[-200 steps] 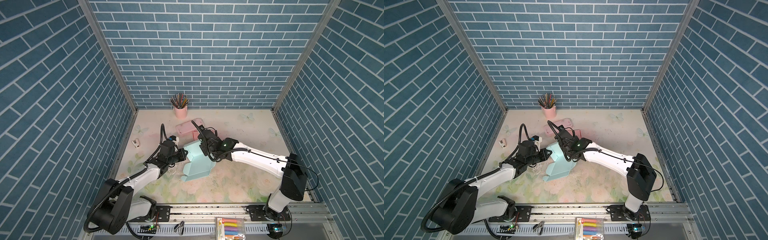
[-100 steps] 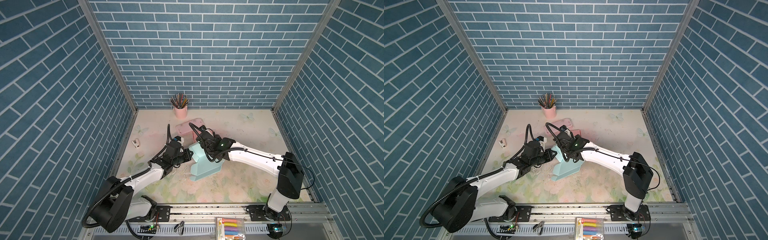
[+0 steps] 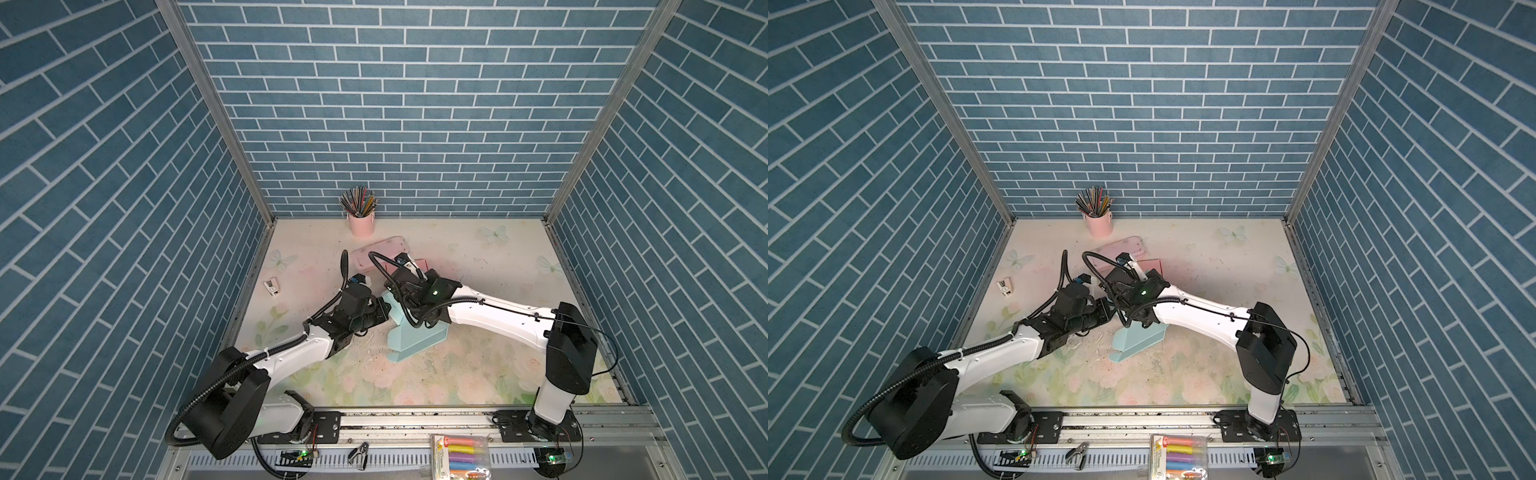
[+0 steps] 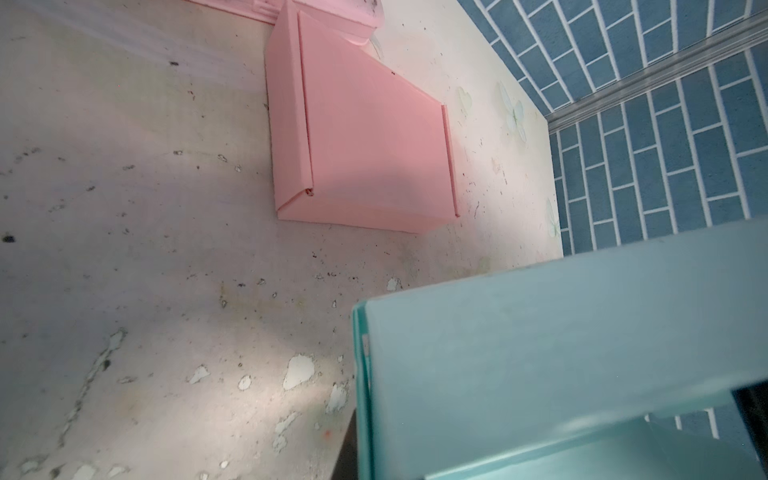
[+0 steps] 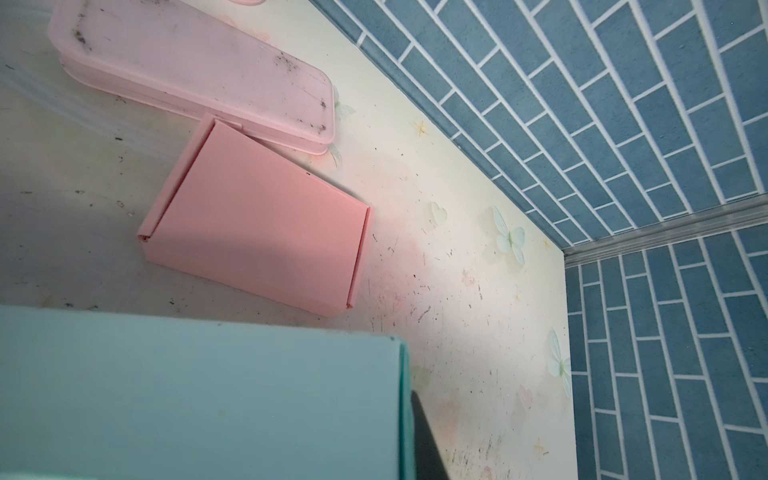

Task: Fold the paper box

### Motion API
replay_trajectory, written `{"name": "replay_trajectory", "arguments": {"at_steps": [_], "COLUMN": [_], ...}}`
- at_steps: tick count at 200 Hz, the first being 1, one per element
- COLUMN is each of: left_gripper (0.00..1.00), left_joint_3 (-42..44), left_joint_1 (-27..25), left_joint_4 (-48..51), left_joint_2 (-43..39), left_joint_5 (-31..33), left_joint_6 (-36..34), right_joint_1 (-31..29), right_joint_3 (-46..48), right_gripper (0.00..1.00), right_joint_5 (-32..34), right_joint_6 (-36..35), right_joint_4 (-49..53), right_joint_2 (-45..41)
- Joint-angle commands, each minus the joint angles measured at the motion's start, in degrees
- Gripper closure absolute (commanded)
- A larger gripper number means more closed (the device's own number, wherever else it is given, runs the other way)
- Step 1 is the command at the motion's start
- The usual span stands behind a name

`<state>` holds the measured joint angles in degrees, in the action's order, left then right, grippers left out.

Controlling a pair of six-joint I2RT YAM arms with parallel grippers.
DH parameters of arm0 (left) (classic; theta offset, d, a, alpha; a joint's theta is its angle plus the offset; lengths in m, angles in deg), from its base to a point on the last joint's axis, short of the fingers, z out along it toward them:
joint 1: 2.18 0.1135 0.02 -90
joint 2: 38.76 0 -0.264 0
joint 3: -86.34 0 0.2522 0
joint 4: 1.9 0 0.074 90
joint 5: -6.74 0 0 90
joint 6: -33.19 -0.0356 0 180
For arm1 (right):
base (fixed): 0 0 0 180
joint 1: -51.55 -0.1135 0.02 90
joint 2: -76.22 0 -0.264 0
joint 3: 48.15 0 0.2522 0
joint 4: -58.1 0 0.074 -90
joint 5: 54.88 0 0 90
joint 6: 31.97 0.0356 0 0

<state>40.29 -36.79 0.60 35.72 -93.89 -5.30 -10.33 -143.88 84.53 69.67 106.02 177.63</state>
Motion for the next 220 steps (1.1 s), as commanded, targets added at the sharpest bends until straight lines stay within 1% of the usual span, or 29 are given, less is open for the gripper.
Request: {"name": "replay_trajectory", "arguments": {"at_steps": [1, 20, 70, 116, 166, 199, 220], "left_gripper": [0.95, 0.95, 0.95, 0.95, 0.95, 0.95, 0.95], "left_joint_3": [-1.9, -1.6, -1.7, -1.0, 0.6, 0.5, 0.8], "left_joint_1": [-1.2, -1.1, -1.7, -1.8, -1.7, -1.7, -1.7], "left_joint_4": [-3.9, -3.9, -3.9, -2.9, -2.9, -3.1, -3.6], "left_joint_2": [-1.8, -1.6, -1.7, -2.6, -4.4, -4.2, -4.1], "left_joint_5": [-0.9, -0.8, 0.1, 0.6, 1.5, 1.5, 1.7], "left_joint_6": [-0.6, -0.6, 0.3, 0.4, 0.9, 0.8, 1.0], "right_joint_1": [-0.7, -0.7, -1.9, -3.0, -4.8, -5.3, -5.3], "right_joint_3": [2.3, 3.1, 0.2, 0.9, 1.2, 2.0, 2.3], "right_gripper": [0.99, 1.0, 1.0, 1.0, 0.93, 0.92, 0.89], "right_joint_5": [0.1, 1.0, 0.8, 1.6, 2.4, 2.5, 1.9], "right_joint_6": [-2.0, -2.8, -3.5, -3.1, -1.7, -1.4, -1.3], "right_joint_4": [-0.9, -1.9, -1.3, -1.2, -1.1, -2.6, -2.7], "right_joint_2": [-2.4, -3.2, -0.7, -2.0, -2.2, -3.7, -4.5]}}
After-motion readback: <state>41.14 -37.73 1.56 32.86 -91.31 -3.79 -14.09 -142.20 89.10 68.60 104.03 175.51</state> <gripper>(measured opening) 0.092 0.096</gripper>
